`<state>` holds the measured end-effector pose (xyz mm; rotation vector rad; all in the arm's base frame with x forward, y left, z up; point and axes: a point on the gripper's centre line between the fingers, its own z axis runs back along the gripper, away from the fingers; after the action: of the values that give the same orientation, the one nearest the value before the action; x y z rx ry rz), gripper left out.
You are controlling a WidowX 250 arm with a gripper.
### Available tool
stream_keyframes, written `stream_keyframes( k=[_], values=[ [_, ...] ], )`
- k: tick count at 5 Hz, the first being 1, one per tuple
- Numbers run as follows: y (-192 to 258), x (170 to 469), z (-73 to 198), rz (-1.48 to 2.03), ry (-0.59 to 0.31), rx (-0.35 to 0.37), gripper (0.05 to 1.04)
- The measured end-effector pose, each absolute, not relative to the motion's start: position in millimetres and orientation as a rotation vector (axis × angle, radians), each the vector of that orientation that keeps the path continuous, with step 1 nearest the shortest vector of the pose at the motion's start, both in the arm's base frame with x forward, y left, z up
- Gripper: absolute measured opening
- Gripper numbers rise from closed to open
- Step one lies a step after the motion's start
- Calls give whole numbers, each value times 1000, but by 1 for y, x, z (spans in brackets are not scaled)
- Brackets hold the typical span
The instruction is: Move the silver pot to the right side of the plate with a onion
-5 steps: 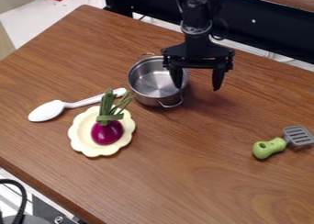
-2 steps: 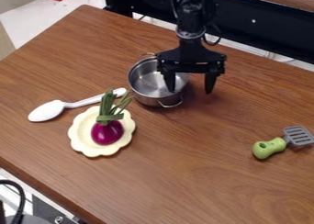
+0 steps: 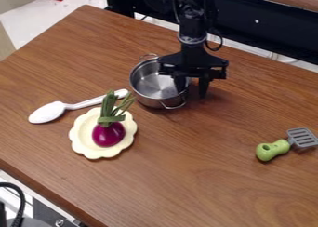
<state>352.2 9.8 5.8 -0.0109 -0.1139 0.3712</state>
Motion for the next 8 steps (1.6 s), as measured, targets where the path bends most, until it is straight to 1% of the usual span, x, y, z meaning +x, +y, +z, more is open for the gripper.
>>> stream_keyframes(
  k=[1, 2, 3, 4, 5, 7, 8],
  values=[
    [10, 344, 0, 319, -123, -2, 161],
    [5, 342, 5, 190, -73, 16, 72],
    [1, 337, 7, 100, -29, 21, 61],
    [-8, 332, 11, -7, -3, 43, 60],
    [-22, 324, 23, -140, -37, 46, 57],
    [-53, 286, 35, -368, -73, 15, 57],
    [-61, 263, 38, -469, -68, -5, 57]
  ],
)
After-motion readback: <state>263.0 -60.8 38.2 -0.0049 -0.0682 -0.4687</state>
